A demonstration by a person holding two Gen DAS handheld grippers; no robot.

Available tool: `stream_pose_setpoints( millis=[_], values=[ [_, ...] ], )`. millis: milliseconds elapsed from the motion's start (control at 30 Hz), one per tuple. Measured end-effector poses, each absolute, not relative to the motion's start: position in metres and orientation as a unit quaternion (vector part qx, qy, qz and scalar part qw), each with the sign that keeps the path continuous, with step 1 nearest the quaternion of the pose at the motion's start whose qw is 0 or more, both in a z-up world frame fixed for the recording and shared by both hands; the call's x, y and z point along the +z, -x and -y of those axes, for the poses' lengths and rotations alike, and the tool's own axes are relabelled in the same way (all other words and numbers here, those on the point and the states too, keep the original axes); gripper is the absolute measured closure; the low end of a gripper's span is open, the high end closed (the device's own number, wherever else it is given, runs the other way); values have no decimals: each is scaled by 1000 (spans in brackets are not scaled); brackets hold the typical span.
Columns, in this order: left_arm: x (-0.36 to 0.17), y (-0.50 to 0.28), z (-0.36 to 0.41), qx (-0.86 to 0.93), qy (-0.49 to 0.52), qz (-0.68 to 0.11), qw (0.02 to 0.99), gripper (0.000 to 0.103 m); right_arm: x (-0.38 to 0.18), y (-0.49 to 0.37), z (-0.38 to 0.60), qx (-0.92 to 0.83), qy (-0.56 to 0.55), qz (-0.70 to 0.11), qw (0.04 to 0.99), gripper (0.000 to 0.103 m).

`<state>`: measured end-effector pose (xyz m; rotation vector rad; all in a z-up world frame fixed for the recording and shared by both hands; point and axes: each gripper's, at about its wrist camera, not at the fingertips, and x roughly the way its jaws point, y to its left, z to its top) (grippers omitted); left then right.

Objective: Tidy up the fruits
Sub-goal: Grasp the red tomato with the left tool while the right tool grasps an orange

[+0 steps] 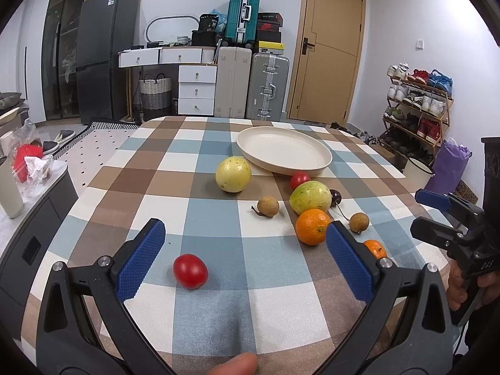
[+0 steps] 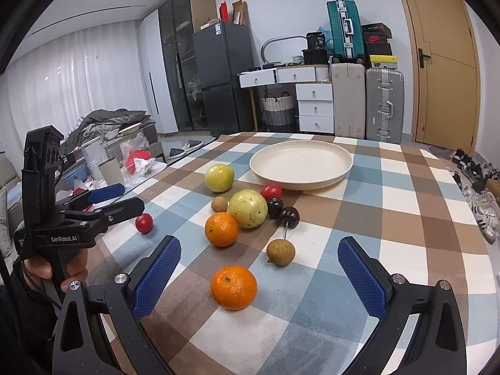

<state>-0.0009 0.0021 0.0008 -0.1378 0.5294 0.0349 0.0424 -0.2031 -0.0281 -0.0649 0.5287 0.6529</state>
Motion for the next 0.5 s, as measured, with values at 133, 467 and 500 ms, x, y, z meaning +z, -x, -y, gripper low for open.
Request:
stream_pose_setpoints(
  millis=[133, 467, 500],
  values=[
    [0, -5, -4, 15, 68, -274, 959, 1, -28, -44, 202, 314, 32, -269, 910, 0],
    [-9, -15, -22, 41, 44, -336, 940, 1, -41, -57, 191, 297, 46, -349, 888, 1],
    [-12, -16, -24, 45, 40, -344, 937, 1, -43, -57, 190, 297, 49, -353, 886, 1]
  ],
)
